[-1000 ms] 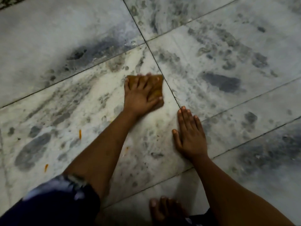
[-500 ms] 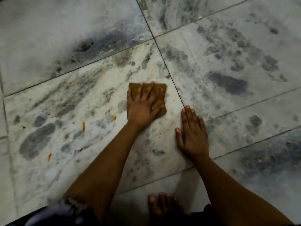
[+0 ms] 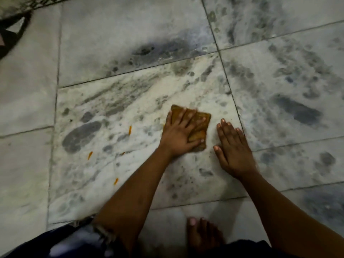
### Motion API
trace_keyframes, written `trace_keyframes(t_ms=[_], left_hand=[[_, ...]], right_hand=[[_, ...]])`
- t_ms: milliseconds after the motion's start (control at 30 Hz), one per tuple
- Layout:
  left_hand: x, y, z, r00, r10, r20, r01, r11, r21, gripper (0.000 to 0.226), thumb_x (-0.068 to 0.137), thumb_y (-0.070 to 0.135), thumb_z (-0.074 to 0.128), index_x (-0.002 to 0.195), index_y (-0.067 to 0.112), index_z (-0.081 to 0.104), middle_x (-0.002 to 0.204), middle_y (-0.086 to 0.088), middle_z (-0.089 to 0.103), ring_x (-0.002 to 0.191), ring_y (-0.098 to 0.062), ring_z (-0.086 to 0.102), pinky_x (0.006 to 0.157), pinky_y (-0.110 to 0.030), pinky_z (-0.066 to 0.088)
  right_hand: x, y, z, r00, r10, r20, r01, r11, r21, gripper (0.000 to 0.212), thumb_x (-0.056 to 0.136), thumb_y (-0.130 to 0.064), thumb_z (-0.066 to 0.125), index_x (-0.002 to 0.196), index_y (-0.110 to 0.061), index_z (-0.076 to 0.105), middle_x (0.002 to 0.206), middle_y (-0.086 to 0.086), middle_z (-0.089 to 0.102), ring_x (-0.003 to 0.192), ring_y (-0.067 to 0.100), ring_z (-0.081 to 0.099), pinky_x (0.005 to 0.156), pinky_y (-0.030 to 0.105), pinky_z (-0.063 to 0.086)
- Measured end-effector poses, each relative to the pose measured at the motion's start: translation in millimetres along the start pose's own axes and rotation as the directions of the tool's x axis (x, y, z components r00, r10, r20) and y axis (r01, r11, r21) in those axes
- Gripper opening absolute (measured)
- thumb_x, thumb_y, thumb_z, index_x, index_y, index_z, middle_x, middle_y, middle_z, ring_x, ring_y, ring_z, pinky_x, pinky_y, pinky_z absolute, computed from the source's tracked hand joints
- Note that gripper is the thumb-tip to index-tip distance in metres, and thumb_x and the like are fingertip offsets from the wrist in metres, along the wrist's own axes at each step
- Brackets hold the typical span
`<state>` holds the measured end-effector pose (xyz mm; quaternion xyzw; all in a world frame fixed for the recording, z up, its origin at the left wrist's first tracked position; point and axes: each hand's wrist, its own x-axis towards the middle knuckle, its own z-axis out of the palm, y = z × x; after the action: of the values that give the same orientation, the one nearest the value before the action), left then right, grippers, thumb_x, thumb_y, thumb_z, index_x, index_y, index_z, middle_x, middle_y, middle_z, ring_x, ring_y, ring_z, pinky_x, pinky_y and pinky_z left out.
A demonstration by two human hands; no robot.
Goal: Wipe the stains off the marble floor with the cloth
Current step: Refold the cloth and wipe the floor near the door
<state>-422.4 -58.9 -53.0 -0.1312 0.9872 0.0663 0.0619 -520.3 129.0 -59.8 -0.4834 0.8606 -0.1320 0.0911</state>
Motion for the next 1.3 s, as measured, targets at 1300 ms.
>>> trace_keyframes(t_ms=[1300], left_hand=[[-47.2, -42.9, -3.7, 0.999, 0.033, 0.029, -0.033, 0.999, -0.014, 0.071, 0.085, 0.060, 0.026, 0.143, 0.021, 0.035, 0.152, -0.011, 0.028, 0.141, -0.034, 0.024, 0.111, -0.053, 0.003]], right_hand=[[6.9, -32.4, 19.0, 0.993, 0.120, 0.017, -0.120, 0.992, -0.028, 0.064, 0.092, -0.042, 0.023, 0.147, -0.009, 0.024, 0.155, 0.010, 0.021, 0.143, 0.021, 0.017, 0.115, 0.034, 0.004]])
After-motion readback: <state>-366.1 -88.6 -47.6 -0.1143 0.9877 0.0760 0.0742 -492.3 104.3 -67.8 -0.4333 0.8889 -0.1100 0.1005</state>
